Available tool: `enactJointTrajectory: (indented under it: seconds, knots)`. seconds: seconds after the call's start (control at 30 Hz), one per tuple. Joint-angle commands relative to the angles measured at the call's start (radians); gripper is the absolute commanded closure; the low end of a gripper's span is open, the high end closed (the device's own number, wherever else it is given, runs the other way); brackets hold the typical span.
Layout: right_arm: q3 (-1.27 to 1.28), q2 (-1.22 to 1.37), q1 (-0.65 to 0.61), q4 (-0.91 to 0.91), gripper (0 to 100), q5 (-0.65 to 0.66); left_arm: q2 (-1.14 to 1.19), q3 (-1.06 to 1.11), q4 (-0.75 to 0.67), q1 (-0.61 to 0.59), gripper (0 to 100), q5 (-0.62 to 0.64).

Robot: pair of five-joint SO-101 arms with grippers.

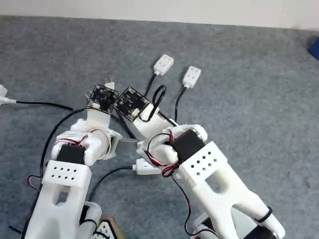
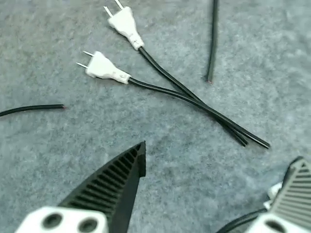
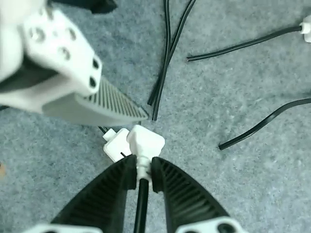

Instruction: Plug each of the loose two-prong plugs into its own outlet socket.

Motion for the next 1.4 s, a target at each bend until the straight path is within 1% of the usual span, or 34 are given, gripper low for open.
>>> enactJointTrajectory:
  seconds: [0.0,0.17,0.33,0.4,0.53,0.7,0.8,0.87,1.0,1.07,1.27,1.37]
  knots:
    - [-0.051,-0.001,-0.016,-0.028,99.1,-0.017,-0.002,-0.005,0.015,0.038,57,-0.002]
    - [-0.045,-0.001,-0.015,-0.022,99.1,-0.015,-0.002,-0.005,0.012,0.028,57,-0.003]
    - [-0.042,0.001,-0.001,0.041,99.1,-0.009,-0.002,-0.005,-0.008,-0.128,57,-0.003]
    - [-0.045,0.002,0.005,0.084,99.1,-0.009,0.004,0.005,-0.025,-0.162,57,-0.002]
    - [-0.053,0.058,0.008,0.185,99.1,-0.028,-0.002,0.073,-0.092,-0.174,57,-0.002]
    - [-0.113,0.214,0.025,0.236,99.1,-0.15,-0.002,0.09,-0.129,-0.2,57,0.0]
    - [-0.203,0.294,0.022,0.278,99.1,-0.166,-0.002,0.091,-0.129,-0.2,57,0.0]
    - [-0.259,0.32,0.019,0.297,99.1,-0.153,-0.002,0.093,-0.129,-0.2,57,0.0]
    - [-0.369,0.338,0.019,0.335,99.1,-0.015,-0.002,0.096,-0.129,-0.2,57,0.0]
    - [-0.407,0.34,0.019,0.36,99.1,0.086,-0.002,0.096,-0.129,-0.2,57,0.0]
    - [-0.446,0.34,-0.005,0.45,99.1,0.644,0.001,0.096,-0.129,-0.197,57,0.0]
    - [-0.444,0.341,-0.031,0.458,99.1,0.81,0.004,0.096,-0.129,-0.197,57,-0.002]
